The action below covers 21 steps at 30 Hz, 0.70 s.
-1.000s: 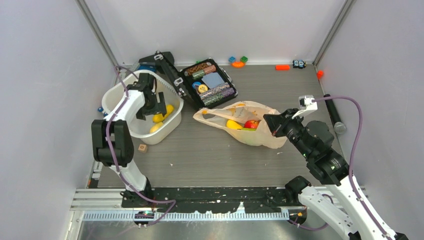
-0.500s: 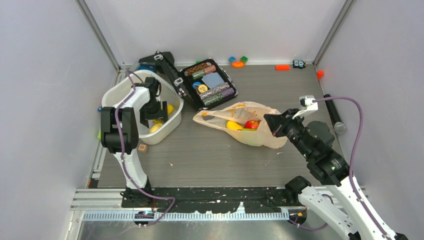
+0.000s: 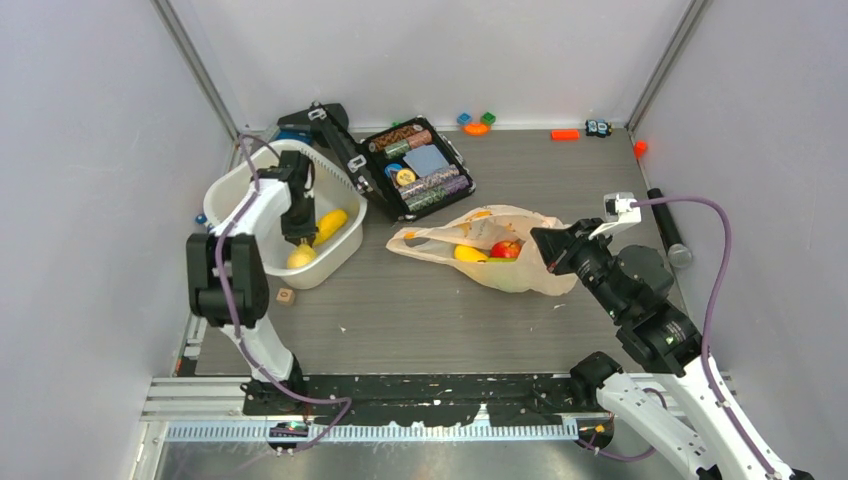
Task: Place the fake fruits into the plastic bag and tie a complex knot
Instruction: Pick up the fake fruit from the bin.
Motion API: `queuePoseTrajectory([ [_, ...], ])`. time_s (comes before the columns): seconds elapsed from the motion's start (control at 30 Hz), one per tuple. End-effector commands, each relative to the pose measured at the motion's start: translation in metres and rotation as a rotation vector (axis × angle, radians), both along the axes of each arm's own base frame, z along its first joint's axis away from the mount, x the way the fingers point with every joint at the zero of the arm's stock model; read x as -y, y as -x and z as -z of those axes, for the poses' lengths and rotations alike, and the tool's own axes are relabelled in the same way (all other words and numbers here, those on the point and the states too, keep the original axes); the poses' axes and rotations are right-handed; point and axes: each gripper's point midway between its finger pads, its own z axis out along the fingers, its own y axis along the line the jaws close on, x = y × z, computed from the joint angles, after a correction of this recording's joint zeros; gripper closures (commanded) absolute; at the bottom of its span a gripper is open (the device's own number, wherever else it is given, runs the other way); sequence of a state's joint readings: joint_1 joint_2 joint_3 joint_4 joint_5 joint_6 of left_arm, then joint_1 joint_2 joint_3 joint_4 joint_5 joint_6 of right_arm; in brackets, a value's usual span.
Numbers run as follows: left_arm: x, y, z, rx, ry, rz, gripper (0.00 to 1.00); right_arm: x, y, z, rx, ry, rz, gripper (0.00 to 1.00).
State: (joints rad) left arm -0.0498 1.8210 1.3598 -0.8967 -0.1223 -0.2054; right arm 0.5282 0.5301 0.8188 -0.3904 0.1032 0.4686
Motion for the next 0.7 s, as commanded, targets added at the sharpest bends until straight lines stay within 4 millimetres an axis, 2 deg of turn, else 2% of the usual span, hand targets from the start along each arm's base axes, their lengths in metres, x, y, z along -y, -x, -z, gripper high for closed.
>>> queuePoseTrajectory([
  [0.0,-0.012,-0.025,-0.082,0.333,-0.028,-0.04,0.93,0.003,-0.002,-0.01,0.039,-0.007,0.02,0.95],
  [0.1,-0.008,-0.024,-0.111,0.407,-0.003,-0.033,0.93,0.003,-0.002,-0.009,0.035,-0.005,0.018,0.95],
  [0.43,-0.006,-0.012,-0.152,0.523,0.011,-0.022,0.95,0.004,-0.001,-0.01,0.04,-0.007,0.023,0.95],
  [0.67,-0.012,-0.003,-0.208,0.72,-0.004,-0.041,0.95,0.003,-0.002,-0.01,0.035,-0.01,0.019,0.95],
])
